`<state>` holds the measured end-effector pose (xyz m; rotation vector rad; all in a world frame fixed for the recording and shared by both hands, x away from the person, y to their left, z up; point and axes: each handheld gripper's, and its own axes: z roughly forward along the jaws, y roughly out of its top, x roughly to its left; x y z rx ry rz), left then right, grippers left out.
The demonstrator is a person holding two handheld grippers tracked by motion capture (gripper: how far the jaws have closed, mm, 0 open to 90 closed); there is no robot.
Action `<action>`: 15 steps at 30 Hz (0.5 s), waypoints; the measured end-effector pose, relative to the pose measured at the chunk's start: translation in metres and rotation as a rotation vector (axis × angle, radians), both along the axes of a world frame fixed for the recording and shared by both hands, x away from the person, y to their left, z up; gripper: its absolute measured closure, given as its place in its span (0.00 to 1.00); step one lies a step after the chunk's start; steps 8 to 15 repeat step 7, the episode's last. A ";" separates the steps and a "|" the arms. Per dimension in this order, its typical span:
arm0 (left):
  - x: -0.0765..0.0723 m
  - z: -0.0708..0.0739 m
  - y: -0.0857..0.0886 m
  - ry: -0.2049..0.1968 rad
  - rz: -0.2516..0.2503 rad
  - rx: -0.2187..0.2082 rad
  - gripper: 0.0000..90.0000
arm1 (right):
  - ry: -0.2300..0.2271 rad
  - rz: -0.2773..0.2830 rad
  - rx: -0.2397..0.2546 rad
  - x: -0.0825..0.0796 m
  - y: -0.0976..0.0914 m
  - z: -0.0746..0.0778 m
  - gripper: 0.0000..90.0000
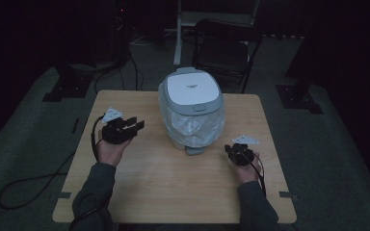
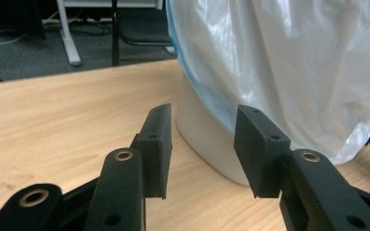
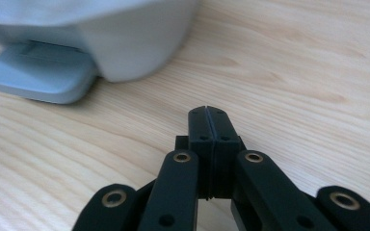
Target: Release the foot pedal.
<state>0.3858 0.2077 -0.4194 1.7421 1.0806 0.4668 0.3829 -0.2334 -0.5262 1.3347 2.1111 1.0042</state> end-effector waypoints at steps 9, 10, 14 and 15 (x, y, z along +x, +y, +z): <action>-0.003 -0.012 0.002 0.023 0.003 -0.004 0.65 | 0.030 -0.075 0.010 0.006 -0.020 -0.007 0.82; -0.003 -0.012 0.002 0.023 0.003 -0.004 0.65 | 0.030 -0.075 0.010 0.006 -0.020 -0.007 0.82; -0.003 -0.012 0.002 0.023 0.003 -0.004 0.65 | 0.030 -0.075 0.010 0.006 -0.020 -0.007 0.82; -0.003 -0.012 0.002 0.023 0.003 -0.004 0.65 | 0.030 -0.075 0.010 0.006 -0.020 -0.007 0.82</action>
